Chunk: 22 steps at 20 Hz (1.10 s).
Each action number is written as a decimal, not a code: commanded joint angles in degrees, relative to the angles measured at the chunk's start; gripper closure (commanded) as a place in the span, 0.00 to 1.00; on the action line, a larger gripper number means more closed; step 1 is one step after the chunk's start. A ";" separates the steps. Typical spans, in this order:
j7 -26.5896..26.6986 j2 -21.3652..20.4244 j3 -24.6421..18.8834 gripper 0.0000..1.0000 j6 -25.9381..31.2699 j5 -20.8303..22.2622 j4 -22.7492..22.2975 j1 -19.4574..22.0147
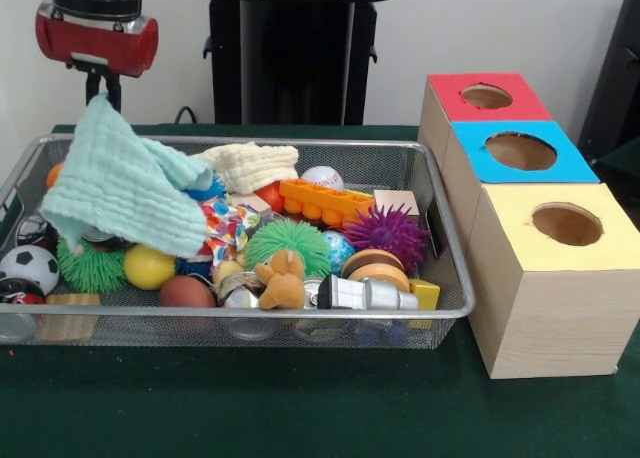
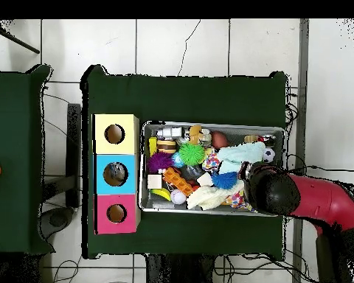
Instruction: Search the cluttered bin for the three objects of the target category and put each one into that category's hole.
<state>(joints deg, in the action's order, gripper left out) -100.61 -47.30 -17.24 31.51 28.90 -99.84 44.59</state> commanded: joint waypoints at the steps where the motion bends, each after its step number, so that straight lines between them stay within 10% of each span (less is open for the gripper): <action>1: 11.63 -0.94 -3.45 1.00 4.18 5.31 1.84 0.11; 11: 19.22 -13.06 -4.09 1.00 16.74 2.10 3.29 1.07; 22: 16.37 -3.66 -8.73 1.00 11.54 5.34 5.12 3.67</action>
<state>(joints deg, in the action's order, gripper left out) -99.56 -55.62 -20.45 42.46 30.64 -95.22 47.49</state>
